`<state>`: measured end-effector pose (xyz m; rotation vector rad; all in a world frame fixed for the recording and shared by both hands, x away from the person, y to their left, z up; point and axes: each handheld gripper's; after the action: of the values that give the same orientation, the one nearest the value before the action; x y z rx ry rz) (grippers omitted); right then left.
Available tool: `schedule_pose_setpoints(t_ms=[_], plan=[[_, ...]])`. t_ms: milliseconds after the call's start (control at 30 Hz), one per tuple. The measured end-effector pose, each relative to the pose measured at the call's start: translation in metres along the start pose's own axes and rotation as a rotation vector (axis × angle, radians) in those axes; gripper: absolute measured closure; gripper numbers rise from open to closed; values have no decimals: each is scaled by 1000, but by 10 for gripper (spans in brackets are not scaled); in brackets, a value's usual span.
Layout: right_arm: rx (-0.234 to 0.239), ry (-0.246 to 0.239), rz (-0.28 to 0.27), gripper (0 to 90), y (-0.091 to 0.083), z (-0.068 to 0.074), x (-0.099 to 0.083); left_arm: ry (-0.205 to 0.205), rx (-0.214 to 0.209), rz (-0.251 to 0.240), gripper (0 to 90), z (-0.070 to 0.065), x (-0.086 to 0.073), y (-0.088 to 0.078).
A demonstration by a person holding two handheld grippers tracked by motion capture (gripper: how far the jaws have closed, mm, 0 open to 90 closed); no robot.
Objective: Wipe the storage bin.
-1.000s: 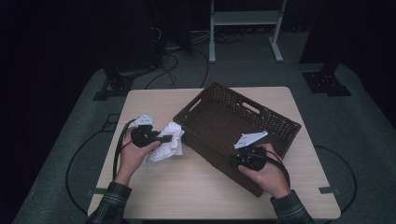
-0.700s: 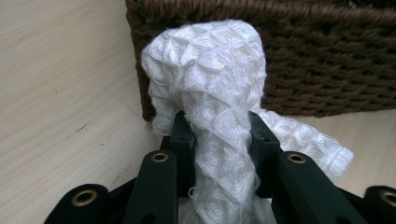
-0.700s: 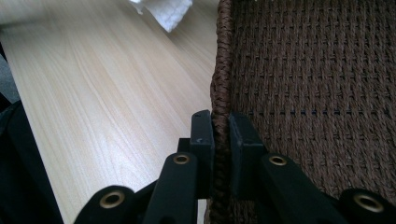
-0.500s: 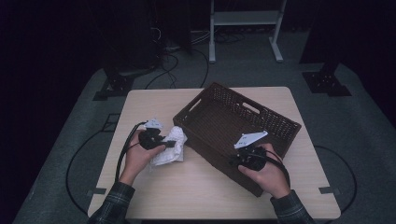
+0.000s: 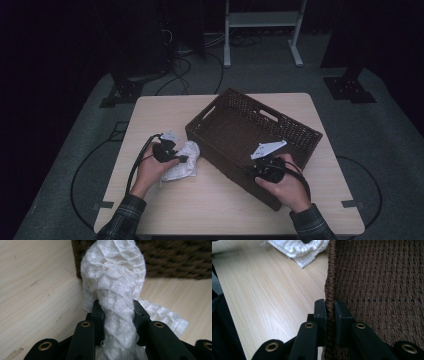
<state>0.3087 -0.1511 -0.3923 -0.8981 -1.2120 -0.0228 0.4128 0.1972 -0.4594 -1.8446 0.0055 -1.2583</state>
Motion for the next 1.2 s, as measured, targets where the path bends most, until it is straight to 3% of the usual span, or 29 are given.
schedule_pose_setpoints(t_ms=[200,433,1200], plan=[[1,0,0,811,0,0,0,-4,4,17,687,0,-1,5],[0,0,0,811,0,0,0,-2,-5,-6,687,-1,1,-1],[-4,-5,0,811,0,1,0,-11,-34,-200,691,-9,18,-36]])
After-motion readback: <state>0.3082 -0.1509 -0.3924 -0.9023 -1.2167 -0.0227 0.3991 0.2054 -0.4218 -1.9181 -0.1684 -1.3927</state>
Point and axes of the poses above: each handheld gripper's, and its own axes: y roughly forward along the jaws, x roughly out of its top, z roughly to its left, and after that the axes turned 11 degrees about -z, right-handed
